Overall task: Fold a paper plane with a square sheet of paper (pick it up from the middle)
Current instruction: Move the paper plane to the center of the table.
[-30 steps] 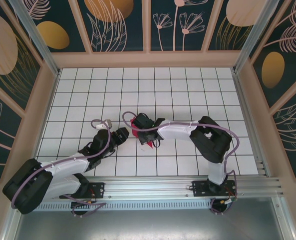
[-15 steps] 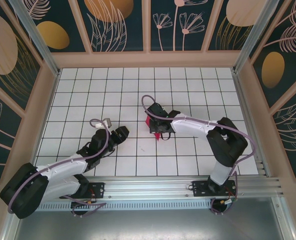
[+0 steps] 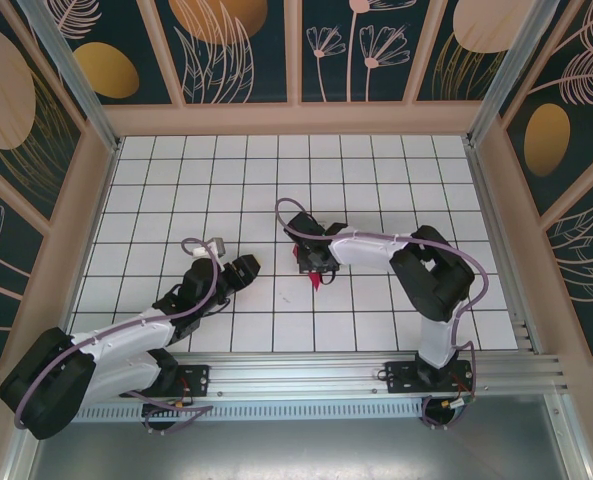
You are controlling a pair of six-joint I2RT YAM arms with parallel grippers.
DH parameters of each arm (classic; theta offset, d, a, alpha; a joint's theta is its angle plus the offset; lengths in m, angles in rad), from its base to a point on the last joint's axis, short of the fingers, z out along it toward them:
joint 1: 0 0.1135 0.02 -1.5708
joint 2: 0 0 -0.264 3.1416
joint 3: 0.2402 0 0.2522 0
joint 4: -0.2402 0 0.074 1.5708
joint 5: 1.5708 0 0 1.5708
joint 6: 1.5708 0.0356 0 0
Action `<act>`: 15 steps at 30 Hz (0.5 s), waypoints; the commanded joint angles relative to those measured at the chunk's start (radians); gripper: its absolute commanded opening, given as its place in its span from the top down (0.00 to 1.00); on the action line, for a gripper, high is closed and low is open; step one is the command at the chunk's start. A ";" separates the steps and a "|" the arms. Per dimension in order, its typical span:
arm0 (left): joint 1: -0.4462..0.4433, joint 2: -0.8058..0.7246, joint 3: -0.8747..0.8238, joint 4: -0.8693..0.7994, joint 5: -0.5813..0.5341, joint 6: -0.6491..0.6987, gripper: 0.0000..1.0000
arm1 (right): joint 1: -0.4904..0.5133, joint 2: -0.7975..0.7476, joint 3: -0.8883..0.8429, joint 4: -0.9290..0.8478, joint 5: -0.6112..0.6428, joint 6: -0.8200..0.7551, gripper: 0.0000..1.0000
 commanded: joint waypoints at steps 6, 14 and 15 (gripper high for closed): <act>-0.004 0.001 0.028 -0.029 0.015 0.032 0.45 | 0.015 -0.004 0.063 -0.108 0.040 -0.020 0.83; -0.004 -0.004 0.059 -0.075 0.002 0.059 0.45 | 0.026 -0.156 0.126 -0.181 0.077 -0.060 0.65; -0.004 -0.004 0.062 -0.079 0.001 0.061 0.45 | 0.026 -0.176 0.134 -0.189 0.081 -0.065 0.64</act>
